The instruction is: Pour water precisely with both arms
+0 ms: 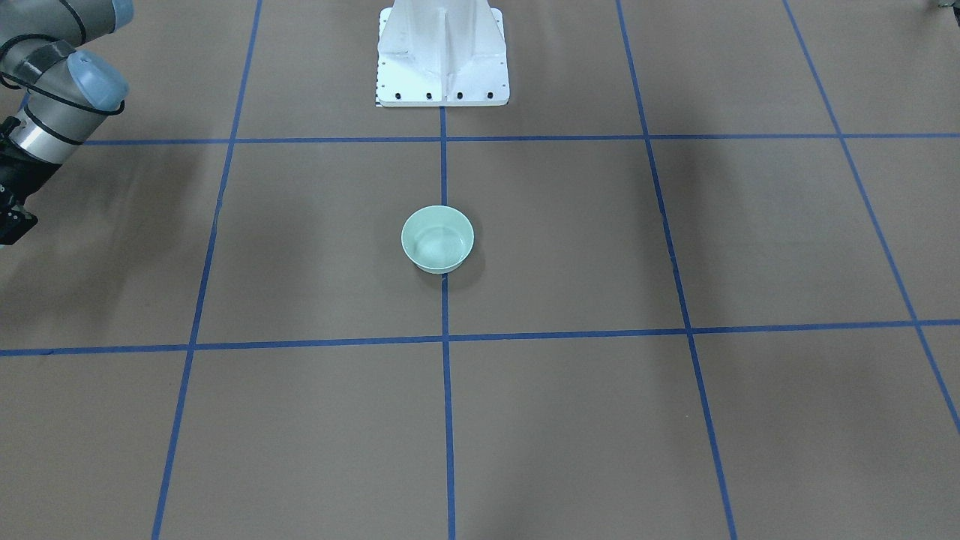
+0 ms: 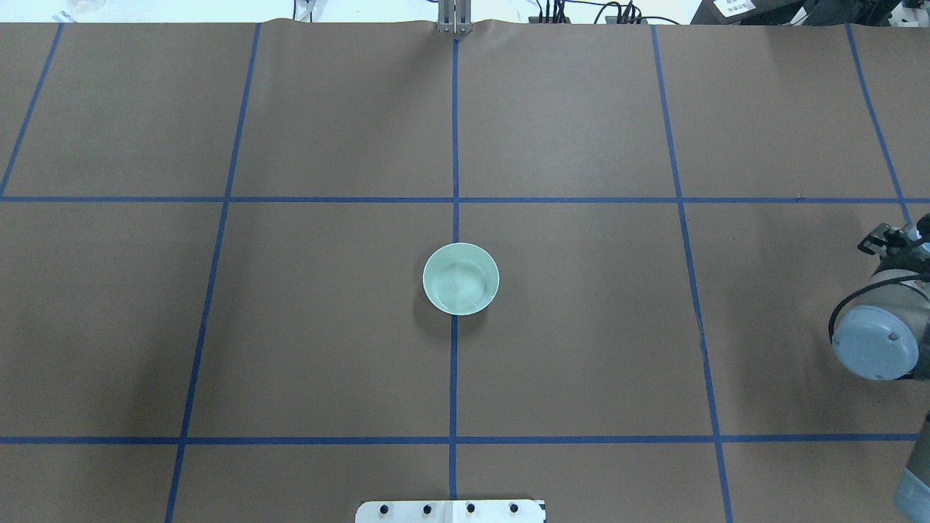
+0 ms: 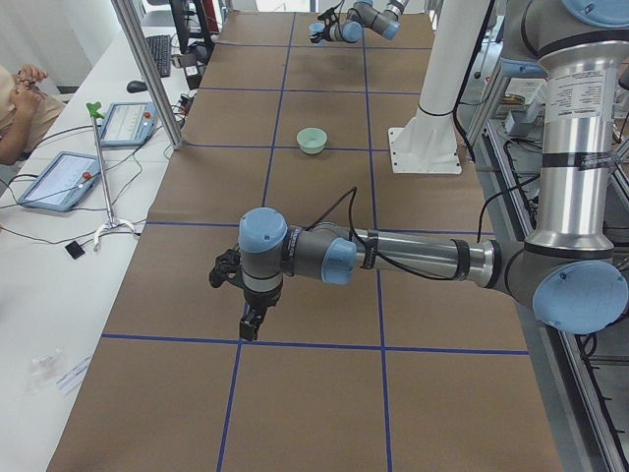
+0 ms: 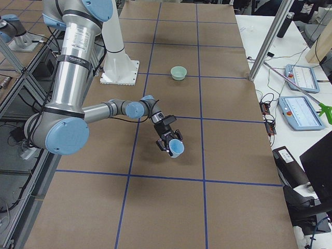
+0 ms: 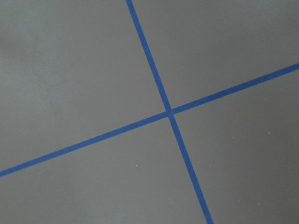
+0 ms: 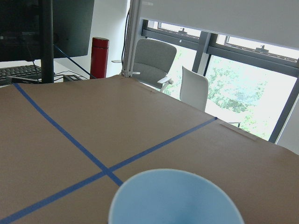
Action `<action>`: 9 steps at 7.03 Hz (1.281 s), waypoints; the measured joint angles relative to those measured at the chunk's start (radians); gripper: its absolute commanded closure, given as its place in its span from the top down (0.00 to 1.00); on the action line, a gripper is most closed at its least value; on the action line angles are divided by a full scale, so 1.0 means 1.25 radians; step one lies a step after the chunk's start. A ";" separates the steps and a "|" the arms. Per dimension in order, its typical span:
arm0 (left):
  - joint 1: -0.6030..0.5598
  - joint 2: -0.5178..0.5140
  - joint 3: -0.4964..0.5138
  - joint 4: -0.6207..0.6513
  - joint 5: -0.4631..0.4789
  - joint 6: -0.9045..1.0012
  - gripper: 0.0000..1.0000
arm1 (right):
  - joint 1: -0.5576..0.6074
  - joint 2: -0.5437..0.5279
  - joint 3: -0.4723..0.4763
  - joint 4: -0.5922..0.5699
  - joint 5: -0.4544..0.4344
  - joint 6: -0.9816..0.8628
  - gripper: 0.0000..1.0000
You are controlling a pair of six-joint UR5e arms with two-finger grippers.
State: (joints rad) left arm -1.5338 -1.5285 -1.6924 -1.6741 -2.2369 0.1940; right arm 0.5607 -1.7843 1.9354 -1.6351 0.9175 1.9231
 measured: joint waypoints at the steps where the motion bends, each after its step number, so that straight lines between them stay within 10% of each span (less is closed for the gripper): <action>1: 0.000 0.011 0.000 -0.001 -0.010 -0.002 1.00 | 0.034 0.046 -0.001 0.001 0.002 -0.078 0.00; 3: -0.006 0.038 0.000 -0.002 -0.057 -0.046 1.00 | 0.067 0.111 -0.002 0.035 0.014 -0.225 0.00; 9: -0.054 0.069 -0.008 -0.003 -0.105 -0.140 1.00 | 0.070 0.135 -0.010 0.573 0.208 -0.746 0.00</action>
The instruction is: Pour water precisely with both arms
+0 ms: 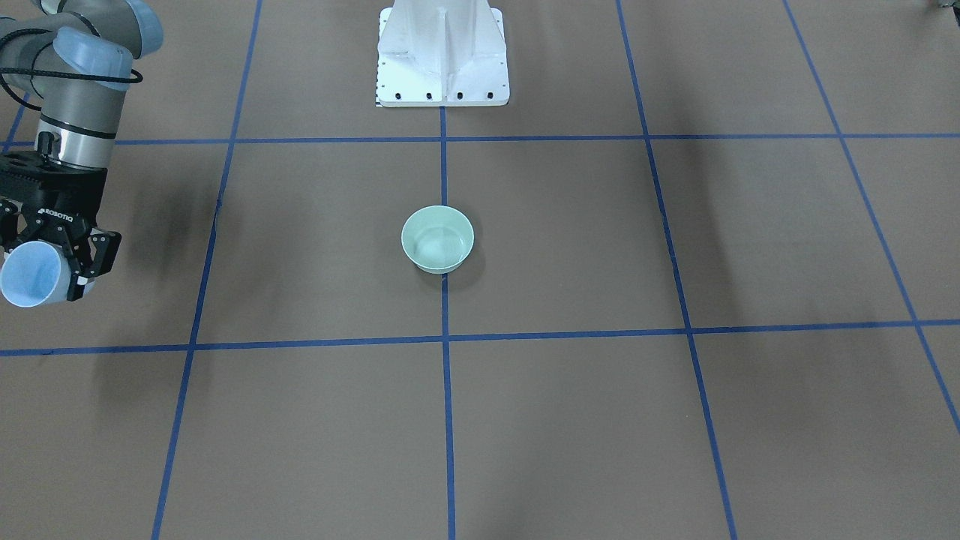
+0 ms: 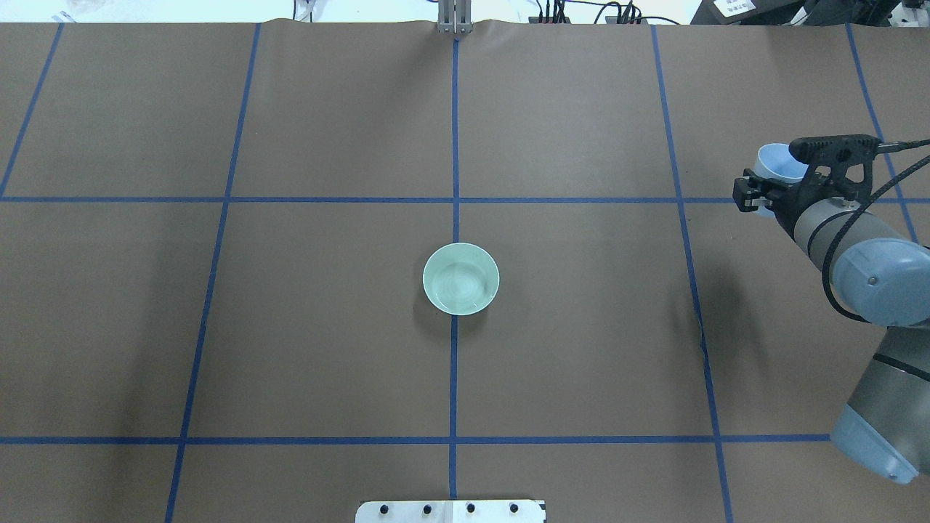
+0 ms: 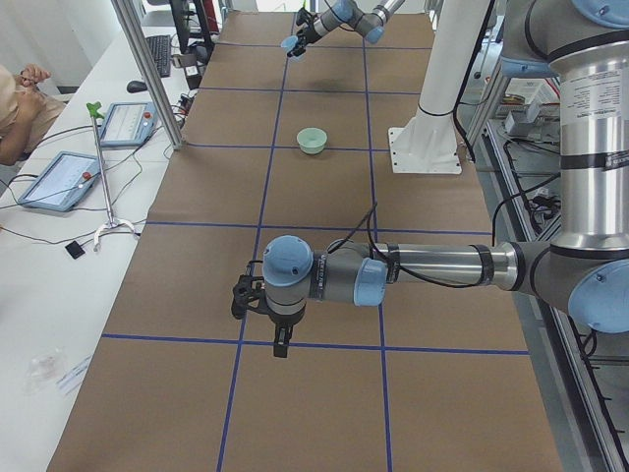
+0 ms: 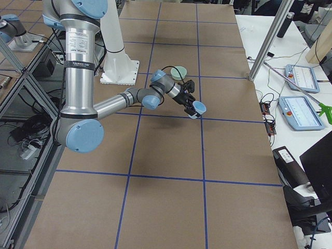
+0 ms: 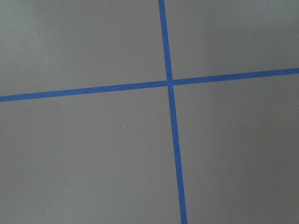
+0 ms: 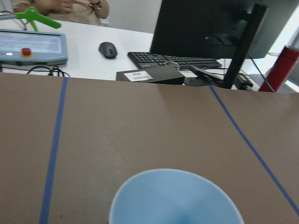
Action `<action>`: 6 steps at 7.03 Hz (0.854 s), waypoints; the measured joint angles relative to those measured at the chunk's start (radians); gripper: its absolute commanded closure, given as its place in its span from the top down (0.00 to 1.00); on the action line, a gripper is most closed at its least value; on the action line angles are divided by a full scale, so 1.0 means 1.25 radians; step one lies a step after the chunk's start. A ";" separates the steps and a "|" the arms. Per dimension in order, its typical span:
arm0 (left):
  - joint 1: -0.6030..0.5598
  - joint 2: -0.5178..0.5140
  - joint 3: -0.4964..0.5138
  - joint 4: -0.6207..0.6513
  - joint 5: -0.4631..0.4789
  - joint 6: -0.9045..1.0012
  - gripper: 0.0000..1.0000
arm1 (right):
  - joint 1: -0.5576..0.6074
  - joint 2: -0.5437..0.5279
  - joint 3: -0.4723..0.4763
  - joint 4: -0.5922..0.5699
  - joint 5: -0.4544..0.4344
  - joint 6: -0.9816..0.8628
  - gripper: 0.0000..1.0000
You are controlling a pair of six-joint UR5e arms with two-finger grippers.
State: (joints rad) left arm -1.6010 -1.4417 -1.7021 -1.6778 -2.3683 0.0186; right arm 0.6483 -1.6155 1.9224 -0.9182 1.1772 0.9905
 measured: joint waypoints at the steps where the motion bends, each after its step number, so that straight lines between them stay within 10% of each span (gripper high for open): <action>1: -0.001 0.001 0.000 0.000 0.000 0.000 1.00 | -0.002 0.025 -0.006 0.060 0.042 -0.049 0.00; 6: -0.002 0.003 0.006 0.001 -0.001 0.000 1.00 | -0.078 0.182 -0.034 0.113 0.211 -0.244 0.00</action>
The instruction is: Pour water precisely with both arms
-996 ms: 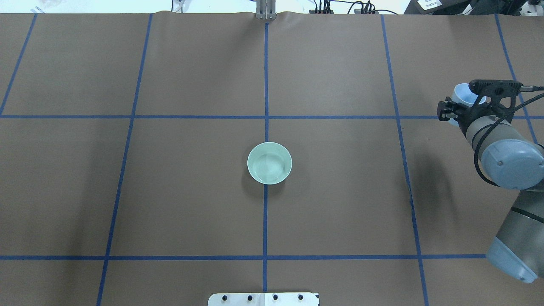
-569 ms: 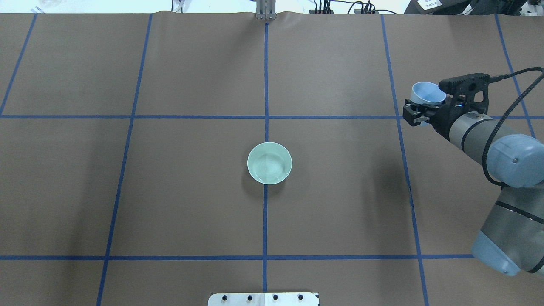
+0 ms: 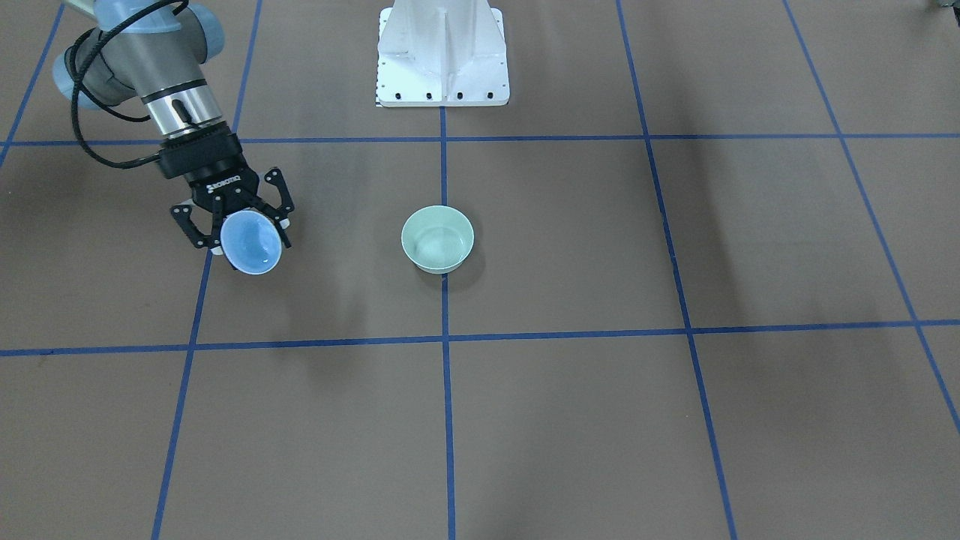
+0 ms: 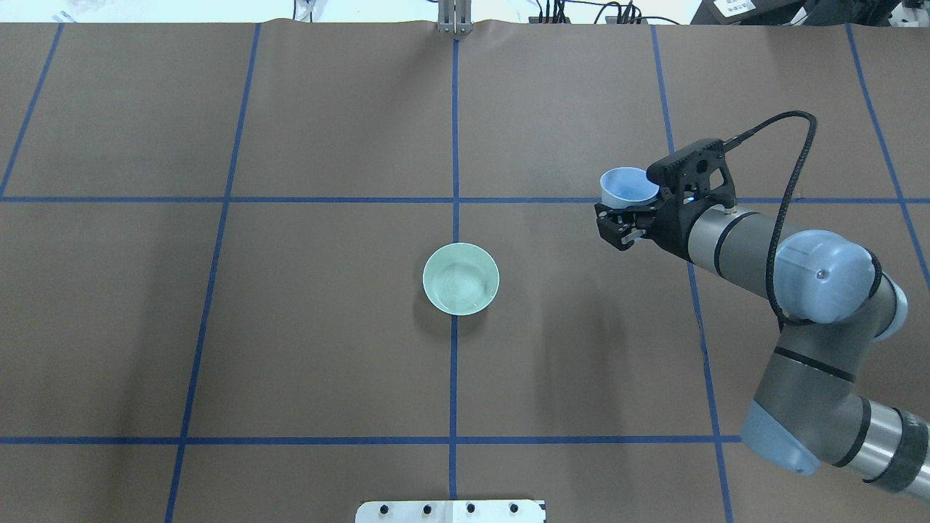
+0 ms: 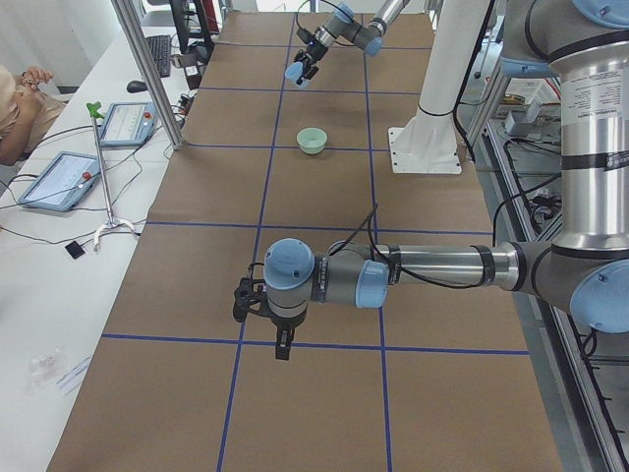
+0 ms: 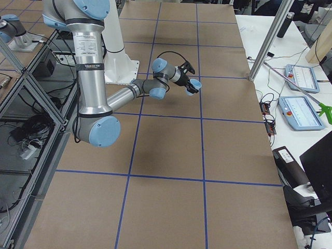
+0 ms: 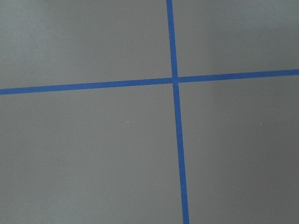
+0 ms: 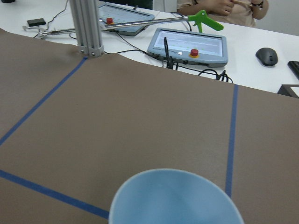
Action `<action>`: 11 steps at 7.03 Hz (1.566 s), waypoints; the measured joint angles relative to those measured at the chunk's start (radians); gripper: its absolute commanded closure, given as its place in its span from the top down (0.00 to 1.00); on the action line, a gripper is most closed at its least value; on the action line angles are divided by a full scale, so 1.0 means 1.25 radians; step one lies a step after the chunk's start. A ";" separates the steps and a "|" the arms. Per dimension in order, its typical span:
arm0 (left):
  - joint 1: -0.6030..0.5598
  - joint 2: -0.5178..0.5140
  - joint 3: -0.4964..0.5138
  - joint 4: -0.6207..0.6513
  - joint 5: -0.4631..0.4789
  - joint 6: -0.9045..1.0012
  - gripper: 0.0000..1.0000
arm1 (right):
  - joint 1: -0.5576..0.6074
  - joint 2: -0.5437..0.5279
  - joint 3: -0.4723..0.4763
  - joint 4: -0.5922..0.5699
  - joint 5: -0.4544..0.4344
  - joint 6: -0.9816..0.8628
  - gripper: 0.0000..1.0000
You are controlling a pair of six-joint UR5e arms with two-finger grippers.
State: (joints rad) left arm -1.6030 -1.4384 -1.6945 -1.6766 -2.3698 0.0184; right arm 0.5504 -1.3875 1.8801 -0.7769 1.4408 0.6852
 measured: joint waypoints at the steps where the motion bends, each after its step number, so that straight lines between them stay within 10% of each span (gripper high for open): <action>1: 0.000 0.003 0.002 0.000 0.000 0.000 1.00 | -0.020 0.027 -0.005 0.000 0.028 -0.051 0.00; 6: -0.001 0.047 -0.002 -0.002 0.000 0.000 1.00 | -0.097 0.137 -0.073 -0.049 0.101 -0.138 0.00; 11: -0.002 0.063 0.002 -0.003 0.000 0.000 1.00 | -0.108 0.242 -0.065 -0.345 0.102 -0.167 0.00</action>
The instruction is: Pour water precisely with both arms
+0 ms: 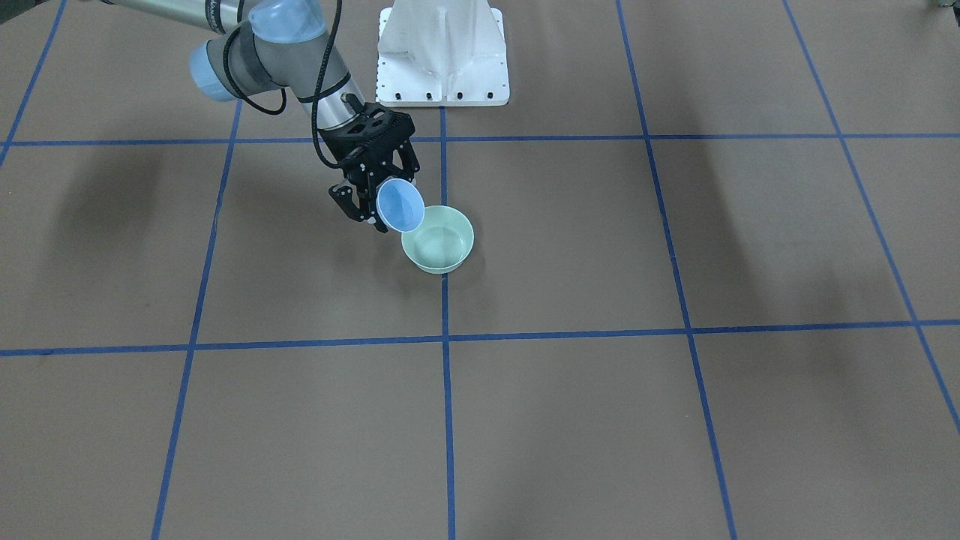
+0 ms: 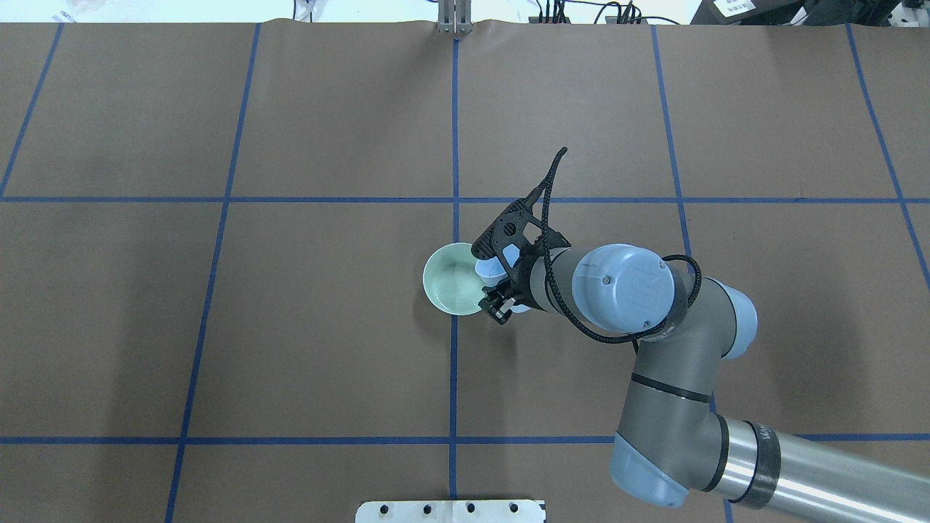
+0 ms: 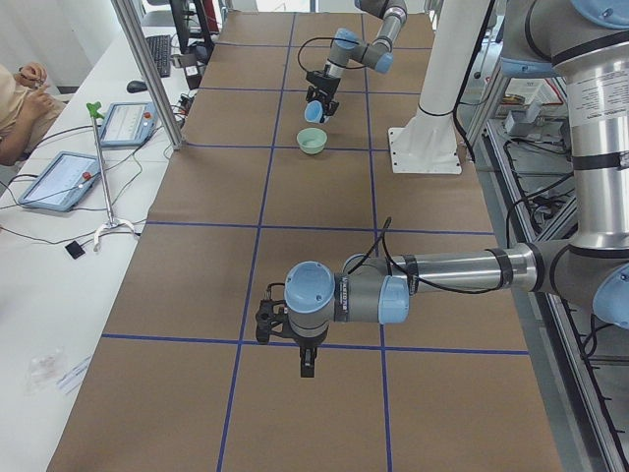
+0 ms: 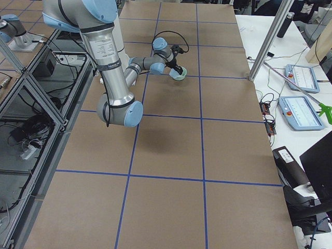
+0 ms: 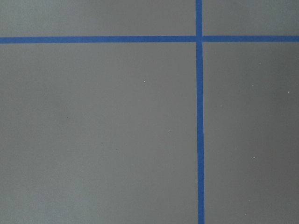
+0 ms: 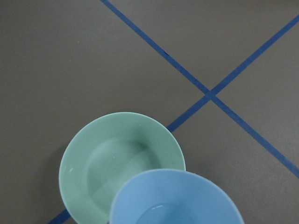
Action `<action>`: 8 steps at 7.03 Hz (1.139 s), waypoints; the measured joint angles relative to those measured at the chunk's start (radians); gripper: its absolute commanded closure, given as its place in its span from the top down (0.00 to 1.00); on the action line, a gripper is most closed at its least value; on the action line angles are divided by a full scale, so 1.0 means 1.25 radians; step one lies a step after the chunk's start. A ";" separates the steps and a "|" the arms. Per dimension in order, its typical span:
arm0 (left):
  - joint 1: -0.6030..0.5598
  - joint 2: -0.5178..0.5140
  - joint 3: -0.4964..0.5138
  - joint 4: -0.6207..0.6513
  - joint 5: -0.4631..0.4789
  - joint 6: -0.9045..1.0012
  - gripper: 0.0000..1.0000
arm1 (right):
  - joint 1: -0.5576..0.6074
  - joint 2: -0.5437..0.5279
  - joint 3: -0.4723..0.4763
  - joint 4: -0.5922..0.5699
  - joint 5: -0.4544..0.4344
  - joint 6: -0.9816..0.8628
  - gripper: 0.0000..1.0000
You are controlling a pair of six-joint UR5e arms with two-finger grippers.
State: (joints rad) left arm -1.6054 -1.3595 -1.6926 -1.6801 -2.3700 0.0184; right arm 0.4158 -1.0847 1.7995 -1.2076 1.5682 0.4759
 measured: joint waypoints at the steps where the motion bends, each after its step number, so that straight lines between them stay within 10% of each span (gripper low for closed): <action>1: 0.000 0.001 0.000 0.000 0.000 0.000 1.00 | -0.002 0.021 0.007 -0.061 0.000 -0.001 0.00; 8: -0.004 0.012 -0.001 0.000 0.000 0.000 1.00 | -0.009 0.103 0.032 -0.292 0.060 0.007 0.00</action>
State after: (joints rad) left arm -1.6109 -1.3447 -1.6935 -1.6797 -2.3700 0.0184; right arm 0.4050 -0.9563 1.8393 -1.5726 1.6432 0.4847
